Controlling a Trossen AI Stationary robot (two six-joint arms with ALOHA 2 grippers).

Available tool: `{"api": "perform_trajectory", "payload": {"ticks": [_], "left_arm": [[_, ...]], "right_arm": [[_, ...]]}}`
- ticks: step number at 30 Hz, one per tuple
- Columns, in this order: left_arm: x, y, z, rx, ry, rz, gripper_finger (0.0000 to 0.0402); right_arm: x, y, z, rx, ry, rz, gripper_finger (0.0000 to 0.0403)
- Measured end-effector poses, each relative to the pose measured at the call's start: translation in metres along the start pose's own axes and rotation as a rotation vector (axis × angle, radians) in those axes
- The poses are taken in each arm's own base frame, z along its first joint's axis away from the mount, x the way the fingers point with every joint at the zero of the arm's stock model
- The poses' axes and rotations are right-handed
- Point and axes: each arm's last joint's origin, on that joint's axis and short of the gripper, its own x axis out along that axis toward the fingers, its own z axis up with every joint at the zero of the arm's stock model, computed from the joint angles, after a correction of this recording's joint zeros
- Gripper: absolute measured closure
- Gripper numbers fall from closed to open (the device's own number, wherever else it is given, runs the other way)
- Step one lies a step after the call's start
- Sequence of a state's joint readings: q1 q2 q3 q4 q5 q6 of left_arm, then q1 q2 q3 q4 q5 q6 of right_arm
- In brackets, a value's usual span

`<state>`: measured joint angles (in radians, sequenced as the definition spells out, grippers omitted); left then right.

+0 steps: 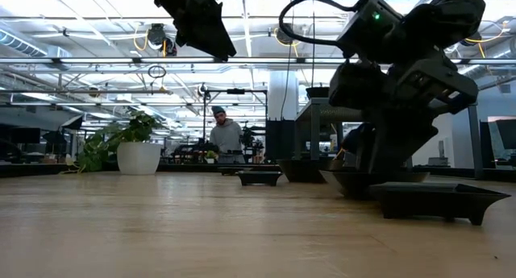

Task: Pick & Place Mini shaped plates
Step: Stack the leaf shaped plate on top of the leaf shaped plates on the shelf

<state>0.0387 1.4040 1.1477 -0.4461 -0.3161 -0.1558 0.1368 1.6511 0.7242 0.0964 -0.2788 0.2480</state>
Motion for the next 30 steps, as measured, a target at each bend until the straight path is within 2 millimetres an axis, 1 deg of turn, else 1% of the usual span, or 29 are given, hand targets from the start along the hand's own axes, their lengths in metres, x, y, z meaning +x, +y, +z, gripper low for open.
{"api": "perform_trajectory", "payload": {"ticks": [3,6,7,11,15,18,23,27,30], "left_arm": [[0.000,0.000,0.000,-0.001,0.000,0.000,0.0238],[0.000,0.000,0.000,0.001,0.000,0.000,0.0238],[0.000,0.000,0.000,0.001,0.000,0.000,0.0238],[0.000,0.000,0.000,0.003,0.000,0.000,0.0238],[0.000,0.000,0.000,0.003,0.000,0.000,0.0238],[0.000,0.000,0.000,0.016,0.000,0.000,0.0238],[0.000,0.000,0.000,0.021,0.000,0.001,0.0238],[0.000,0.001,0.000,0.019,-0.001,0.001,0.0238],[0.000,0.001,0.000,0.019,-0.001,0.002,0.0238]], "right_arm": [[0.001,0.003,0.000,-0.010,-0.005,0.018,0.0335],[0.001,0.004,0.000,-0.011,-0.004,0.026,0.0385],[0.000,0.004,0.001,-0.011,-0.008,0.026,0.0393],[-0.003,0.005,0.003,0.014,-0.023,0.027,0.0395],[-0.017,0.009,0.011,0.006,-0.091,0.036,0.0401],[-0.037,0.011,0.020,0.008,-0.162,0.041,0.0402],[-0.083,0.010,0.034,0.034,-0.348,-0.036,0.0402],[-0.129,0.005,0.039,0.037,-0.530,-0.187,0.0402],[-0.165,-0.001,0.035,0.008,-0.638,-0.348,0.0402]]}}
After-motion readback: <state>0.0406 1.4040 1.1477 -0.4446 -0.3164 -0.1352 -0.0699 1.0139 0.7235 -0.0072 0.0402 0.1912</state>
